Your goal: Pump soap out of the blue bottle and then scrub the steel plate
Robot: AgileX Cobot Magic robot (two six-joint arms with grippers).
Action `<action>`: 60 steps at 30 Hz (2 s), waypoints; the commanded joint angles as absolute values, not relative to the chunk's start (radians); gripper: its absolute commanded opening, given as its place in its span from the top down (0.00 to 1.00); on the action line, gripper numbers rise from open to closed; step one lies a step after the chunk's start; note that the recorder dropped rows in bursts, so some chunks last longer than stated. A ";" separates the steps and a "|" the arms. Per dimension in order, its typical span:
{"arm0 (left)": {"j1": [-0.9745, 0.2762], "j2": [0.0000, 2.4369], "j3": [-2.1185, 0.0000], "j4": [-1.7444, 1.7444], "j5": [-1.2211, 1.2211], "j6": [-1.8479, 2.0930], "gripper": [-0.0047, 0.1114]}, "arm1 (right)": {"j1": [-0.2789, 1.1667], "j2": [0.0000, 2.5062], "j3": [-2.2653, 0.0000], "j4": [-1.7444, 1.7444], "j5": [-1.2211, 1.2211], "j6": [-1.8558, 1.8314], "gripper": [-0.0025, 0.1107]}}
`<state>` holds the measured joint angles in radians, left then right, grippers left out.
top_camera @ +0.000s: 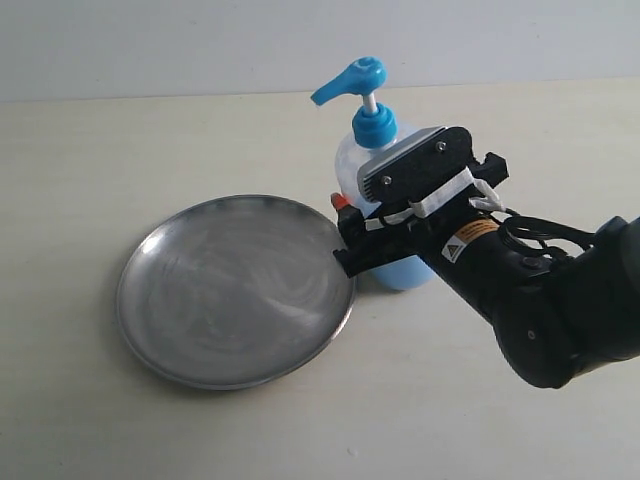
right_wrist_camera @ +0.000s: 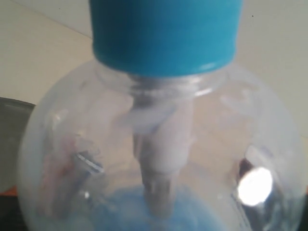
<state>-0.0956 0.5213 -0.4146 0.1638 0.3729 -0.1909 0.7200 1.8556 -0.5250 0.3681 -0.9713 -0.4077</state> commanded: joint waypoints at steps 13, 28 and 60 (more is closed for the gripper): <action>-0.172 0.708 -0.686 0.172 0.370 -0.190 0.96 | 0.721 1.864 -0.516 0.288 -0.911 -0.363 0.98; -0.191 0.804 -0.733 0.172 0.363 -0.190 0.96 | 0.721 1.864 -0.516 0.288 -0.922 -0.365 0.98; -0.191 0.804 -0.733 0.154 0.332 -0.190 0.96 | 0.721 1.864 -0.516 0.288 -0.943 -0.367 0.98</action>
